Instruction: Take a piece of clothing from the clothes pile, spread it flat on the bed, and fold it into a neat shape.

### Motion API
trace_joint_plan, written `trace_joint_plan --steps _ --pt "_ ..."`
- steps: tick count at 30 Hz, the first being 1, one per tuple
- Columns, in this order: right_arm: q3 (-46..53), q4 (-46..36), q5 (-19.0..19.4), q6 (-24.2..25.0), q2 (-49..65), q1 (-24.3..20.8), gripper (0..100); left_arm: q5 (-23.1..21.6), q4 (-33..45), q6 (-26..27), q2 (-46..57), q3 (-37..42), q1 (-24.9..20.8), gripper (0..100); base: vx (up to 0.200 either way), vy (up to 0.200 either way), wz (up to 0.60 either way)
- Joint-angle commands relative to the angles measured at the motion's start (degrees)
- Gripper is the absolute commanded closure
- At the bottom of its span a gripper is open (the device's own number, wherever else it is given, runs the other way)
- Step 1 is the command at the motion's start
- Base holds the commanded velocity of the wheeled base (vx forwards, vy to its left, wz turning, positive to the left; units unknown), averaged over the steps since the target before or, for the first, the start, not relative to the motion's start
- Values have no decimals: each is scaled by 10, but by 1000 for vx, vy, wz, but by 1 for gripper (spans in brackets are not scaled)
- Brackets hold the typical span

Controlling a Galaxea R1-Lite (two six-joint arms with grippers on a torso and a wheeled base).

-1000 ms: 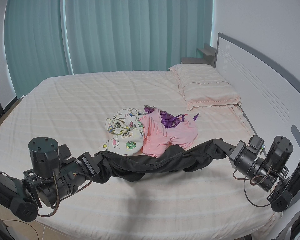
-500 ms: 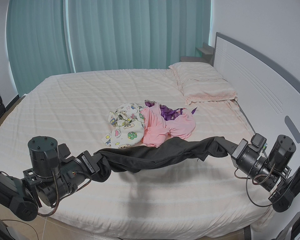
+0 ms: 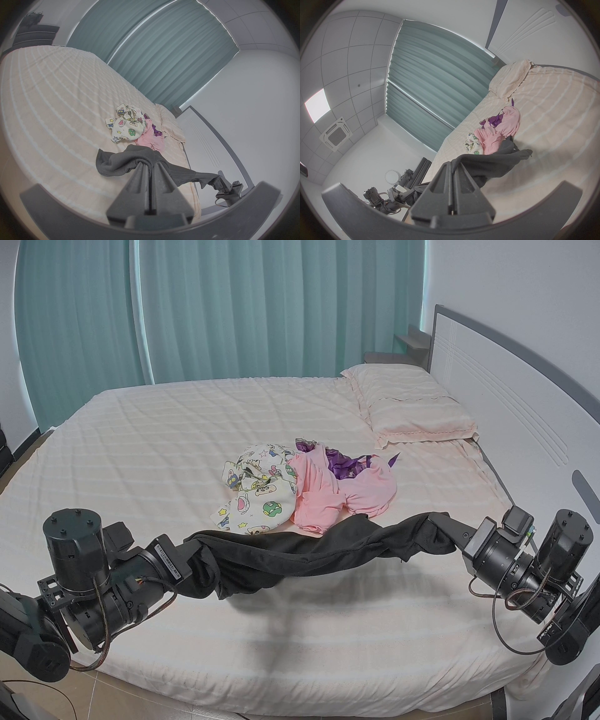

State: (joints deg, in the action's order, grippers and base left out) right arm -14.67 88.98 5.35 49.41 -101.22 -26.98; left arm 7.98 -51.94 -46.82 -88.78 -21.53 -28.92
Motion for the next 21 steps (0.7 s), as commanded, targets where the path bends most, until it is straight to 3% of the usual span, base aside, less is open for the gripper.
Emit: trace_joint_plan --steps 1,21 --pt "0 6 0 0 1 -1 100 -1 0 0 5 0 2 100 0 200 0" --pt "3 5 -1 -4 14 -4 100 -3 0 1 3 -1 6 100 0 200 0"
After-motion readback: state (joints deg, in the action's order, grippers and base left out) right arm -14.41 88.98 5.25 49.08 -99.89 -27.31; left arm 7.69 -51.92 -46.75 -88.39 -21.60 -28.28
